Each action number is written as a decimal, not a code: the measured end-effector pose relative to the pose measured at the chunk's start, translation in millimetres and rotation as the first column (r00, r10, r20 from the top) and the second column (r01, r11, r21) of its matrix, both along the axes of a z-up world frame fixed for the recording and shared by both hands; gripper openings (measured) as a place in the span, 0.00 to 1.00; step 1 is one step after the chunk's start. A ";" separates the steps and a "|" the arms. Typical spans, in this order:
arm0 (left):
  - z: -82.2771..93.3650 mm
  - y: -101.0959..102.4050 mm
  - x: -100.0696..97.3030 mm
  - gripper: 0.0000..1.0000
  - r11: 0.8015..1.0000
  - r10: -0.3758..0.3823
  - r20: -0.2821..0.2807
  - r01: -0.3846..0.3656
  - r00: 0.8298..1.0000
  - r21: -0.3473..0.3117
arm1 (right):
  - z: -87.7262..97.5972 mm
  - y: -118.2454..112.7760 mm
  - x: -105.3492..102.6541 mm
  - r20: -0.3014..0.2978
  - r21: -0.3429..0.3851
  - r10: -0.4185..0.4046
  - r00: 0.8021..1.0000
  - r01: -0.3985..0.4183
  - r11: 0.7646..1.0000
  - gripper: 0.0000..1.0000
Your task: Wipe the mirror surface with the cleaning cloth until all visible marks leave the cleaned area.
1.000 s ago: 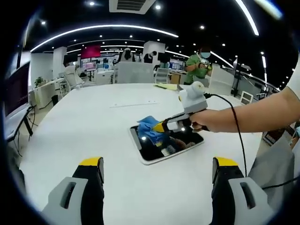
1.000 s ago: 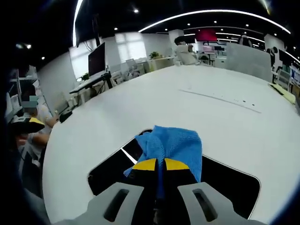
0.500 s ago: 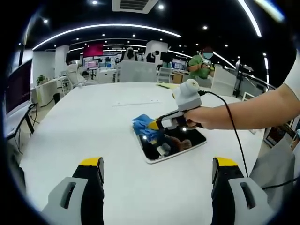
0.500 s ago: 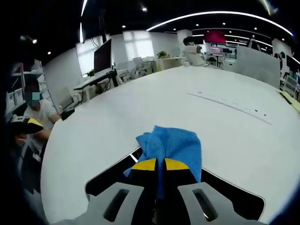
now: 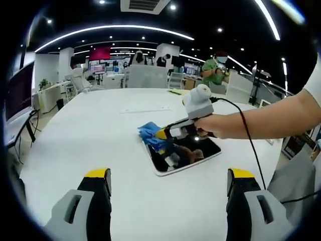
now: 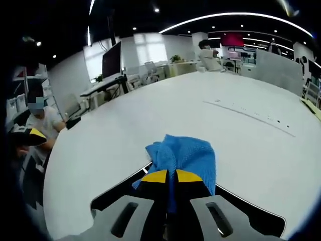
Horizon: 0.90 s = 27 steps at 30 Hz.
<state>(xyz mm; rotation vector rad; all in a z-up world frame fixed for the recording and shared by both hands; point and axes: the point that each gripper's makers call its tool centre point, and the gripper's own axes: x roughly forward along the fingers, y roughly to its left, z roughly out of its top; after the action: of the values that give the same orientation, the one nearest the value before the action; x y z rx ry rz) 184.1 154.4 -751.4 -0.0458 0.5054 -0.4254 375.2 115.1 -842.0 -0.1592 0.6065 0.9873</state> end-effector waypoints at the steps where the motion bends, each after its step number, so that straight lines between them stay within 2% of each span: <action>1: -0.1 -0.4 0.0 0.97 1.000 -0.001 0.000 0.001 1.000 0.000 | -0.2 -0.1 0.3 -0.002 0.002 0.000 1.000 0.000 1.000 0.00; 13: 0.3 2.2 -2.1 0.97 1.000 0.006 0.003 -0.006 1.000 0.001 | 0.0 -0.1 -2.3 0.000 -0.003 0.003 1.000 -0.003 1.000 0.00; 27: 2.6 1.4 -2.2 0.97 1.000 0.002 0.009 -0.002 1.000 0.003 | -1.0 0.3 -18.6 -0.011 0.006 0.021 1.000 -0.021 1.000 0.00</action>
<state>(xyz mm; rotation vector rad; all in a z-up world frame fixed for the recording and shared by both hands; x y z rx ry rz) 181.9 155.7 -748.8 -0.0413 0.4968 -0.4223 356.6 115.5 -843.0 -0.1551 0.6131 1.0108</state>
